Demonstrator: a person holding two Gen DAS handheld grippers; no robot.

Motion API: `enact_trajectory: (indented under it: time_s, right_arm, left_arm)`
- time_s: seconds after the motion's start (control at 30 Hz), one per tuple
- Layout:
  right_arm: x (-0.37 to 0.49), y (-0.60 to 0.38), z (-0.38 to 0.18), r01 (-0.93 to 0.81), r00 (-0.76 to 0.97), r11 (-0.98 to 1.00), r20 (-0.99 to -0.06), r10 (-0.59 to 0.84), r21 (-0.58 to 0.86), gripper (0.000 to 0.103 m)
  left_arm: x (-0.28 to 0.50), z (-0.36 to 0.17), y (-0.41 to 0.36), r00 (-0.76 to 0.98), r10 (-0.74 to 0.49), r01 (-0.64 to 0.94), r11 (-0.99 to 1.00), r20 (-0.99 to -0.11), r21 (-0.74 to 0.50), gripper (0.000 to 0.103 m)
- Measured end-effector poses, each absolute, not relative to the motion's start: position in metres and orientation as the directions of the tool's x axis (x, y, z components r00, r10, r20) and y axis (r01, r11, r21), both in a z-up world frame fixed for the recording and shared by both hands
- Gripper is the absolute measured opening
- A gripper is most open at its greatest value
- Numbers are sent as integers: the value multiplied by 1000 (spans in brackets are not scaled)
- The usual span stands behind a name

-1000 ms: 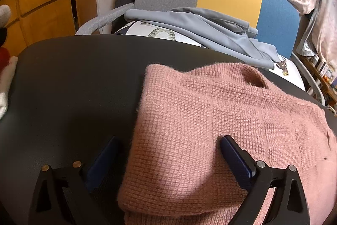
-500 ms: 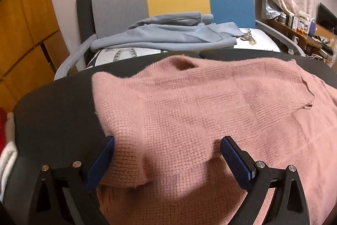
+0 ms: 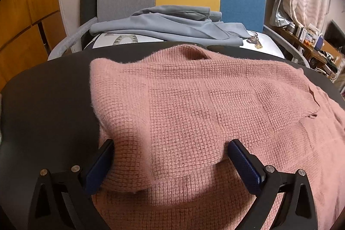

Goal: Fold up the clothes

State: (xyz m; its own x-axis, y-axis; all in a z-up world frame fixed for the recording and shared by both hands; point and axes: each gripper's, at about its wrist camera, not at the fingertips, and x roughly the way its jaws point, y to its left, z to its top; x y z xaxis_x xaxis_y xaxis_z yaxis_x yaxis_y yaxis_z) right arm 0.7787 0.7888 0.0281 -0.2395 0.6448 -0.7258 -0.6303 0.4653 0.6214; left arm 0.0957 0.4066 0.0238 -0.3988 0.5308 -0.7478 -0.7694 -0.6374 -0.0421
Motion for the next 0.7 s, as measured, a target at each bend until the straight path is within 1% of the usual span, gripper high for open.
enact_trajectory:
  time_s: [0.17, 0.37, 0.53, 0.7]
  right_arm:
    - [745, 794, 64, -659, -320, 324, -643, 695, 679, 5]
    - [677, 797, 112, -672, -468, 132, -557, 686, 728, 5]
    - [611, 782, 143, -649, -599, -20, -494, 630, 761, 5]
    - [534, 746, 165, -573, -754, -187, -423, 502, 798, 5]
  left_arm:
    - [96, 24, 406, -394, 534, -770, -636, -748, -48, 103]
    - [94, 24, 403, -389, 539, -770, -635, -748, -58, 103]
    - [93, 24, 402, -385, 542, -770, -635, -747, -63, 103]
    - [93, 23, 403, -382, 544, -770, -635, -747, -69, 103]
